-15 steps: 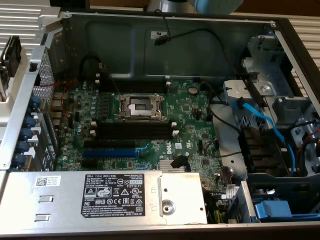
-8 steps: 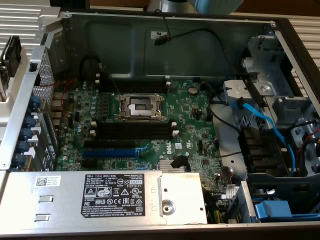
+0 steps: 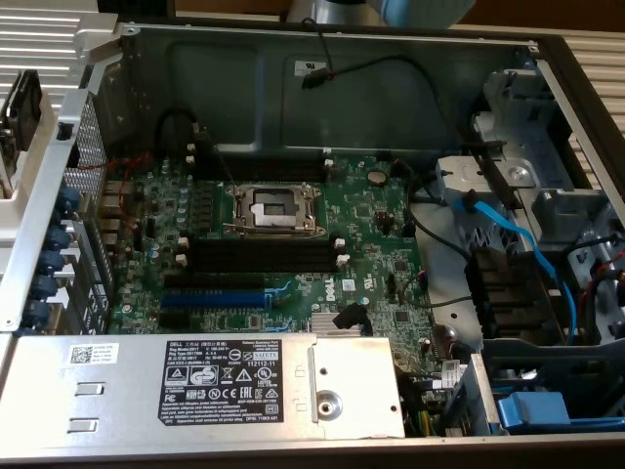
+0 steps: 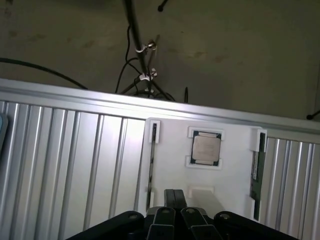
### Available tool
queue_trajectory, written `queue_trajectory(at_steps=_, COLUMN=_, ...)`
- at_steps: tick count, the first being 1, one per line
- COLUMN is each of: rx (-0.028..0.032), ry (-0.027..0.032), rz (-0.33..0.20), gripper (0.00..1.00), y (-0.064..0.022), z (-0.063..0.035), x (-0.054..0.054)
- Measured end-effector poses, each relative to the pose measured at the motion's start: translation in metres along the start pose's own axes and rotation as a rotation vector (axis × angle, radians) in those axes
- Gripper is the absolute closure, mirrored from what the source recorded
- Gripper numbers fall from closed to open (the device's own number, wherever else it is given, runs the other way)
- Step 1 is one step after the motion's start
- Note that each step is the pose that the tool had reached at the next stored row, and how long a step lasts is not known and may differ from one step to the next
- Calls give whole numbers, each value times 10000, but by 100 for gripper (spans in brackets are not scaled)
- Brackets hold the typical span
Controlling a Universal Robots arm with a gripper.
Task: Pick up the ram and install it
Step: 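Pick up the ram and move it above insertion slot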
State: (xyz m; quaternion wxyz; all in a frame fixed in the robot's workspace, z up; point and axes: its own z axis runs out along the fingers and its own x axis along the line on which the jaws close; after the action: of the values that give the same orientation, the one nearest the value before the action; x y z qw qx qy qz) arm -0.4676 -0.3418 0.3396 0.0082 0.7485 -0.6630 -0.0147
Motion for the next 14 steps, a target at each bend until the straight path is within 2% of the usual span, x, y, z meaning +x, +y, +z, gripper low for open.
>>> queue_trajectory(at_steps=6, rx=-1, ry=3, rz=-107, gripper=90, y=-37, z=108, x=18)
queue_trajectory(at_steps=14, rx=2, ry=-1, rz=-143, gripper=90, y=-40, z=253, x=78)
